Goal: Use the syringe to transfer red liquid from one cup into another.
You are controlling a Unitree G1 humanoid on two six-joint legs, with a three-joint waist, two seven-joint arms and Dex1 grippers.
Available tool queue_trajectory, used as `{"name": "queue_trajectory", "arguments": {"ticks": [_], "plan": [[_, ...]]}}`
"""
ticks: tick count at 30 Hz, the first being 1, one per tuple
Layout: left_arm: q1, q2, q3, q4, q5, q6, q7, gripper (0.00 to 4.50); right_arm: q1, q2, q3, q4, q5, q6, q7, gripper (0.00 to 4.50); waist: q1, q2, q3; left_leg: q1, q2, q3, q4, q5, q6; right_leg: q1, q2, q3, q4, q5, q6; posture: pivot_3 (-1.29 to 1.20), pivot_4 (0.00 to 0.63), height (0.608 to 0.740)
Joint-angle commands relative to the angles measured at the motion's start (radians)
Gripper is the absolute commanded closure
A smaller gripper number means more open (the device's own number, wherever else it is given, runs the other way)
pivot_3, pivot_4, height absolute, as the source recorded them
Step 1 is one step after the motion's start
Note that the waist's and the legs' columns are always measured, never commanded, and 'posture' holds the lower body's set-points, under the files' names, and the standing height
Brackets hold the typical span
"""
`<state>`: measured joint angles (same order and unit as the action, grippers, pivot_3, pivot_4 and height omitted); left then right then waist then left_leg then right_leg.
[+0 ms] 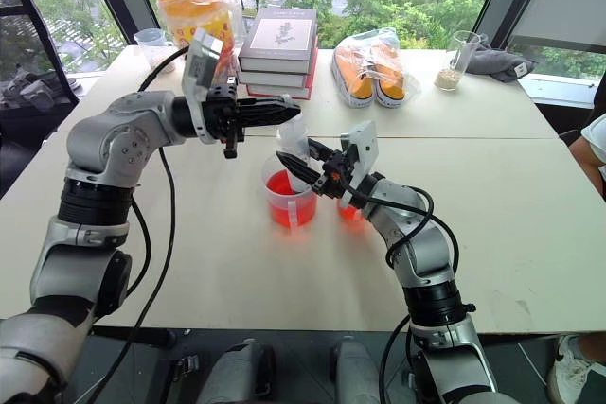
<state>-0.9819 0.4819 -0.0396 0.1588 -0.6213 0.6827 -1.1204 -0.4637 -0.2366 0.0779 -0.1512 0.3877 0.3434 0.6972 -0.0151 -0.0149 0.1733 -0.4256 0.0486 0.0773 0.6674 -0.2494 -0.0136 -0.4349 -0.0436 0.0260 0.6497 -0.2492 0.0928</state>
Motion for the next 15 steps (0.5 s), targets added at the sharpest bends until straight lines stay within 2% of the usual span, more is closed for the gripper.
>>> {"name": "queue_trajectory", "arguments": {"ticks": [1,11,14,15], "plan": [[-0.079,0.035,0.096,0.006,0.012,-0.072,0.038,4.42,0.021,-0.010,0.063,-0.013,0.000,0.011,0.051,3.10,0.000,0.000,0.000,0.000,0.000,0.000,0.000,0.000,0.000,0.000,0.000,0.000,0.000,0.000,0.000,0.00,0.150,0.740],[-0.053,0.037,0.093,-0.016,-0.012,-0.042,0.036,4.42,-0.004,-0.012,0.057,-0.034,0.006,0.022,0.050,3.10,0.000,0.000,0.000,0.000,0.000,0.000,0.000,0.000,0.000,0.000,0.000,0.000,0.000,0.000,0.000,0.00,0.150,0.740],[-0.033,0.040,0.087,-0.034,-0.024,-0.013,0.029,3.53,-0.020,-0.016,0.049,-0.040,0.009,0.027,0.049,3.10,-0.002,0.000,0.000,0.000,0.000,0.000,0.000,0.000,0.000,0.000,0.000,0.000,0.000,0.000,0.000,0.00,0.150,0.740],[-0.023,0.042,0.083,-0.043,-0.029,-0.002,0.024,3.05,-0.029,-0.017,0.044,-0.042,0.011,0.030,0.048,3.10,-0.001,0.000,0.000,0.000,0.000,0.000,0.000,0.000,0.000,0.000,0.000,0.000,0.000,0.000,0.000,0.00,0.150,0.740]]}}
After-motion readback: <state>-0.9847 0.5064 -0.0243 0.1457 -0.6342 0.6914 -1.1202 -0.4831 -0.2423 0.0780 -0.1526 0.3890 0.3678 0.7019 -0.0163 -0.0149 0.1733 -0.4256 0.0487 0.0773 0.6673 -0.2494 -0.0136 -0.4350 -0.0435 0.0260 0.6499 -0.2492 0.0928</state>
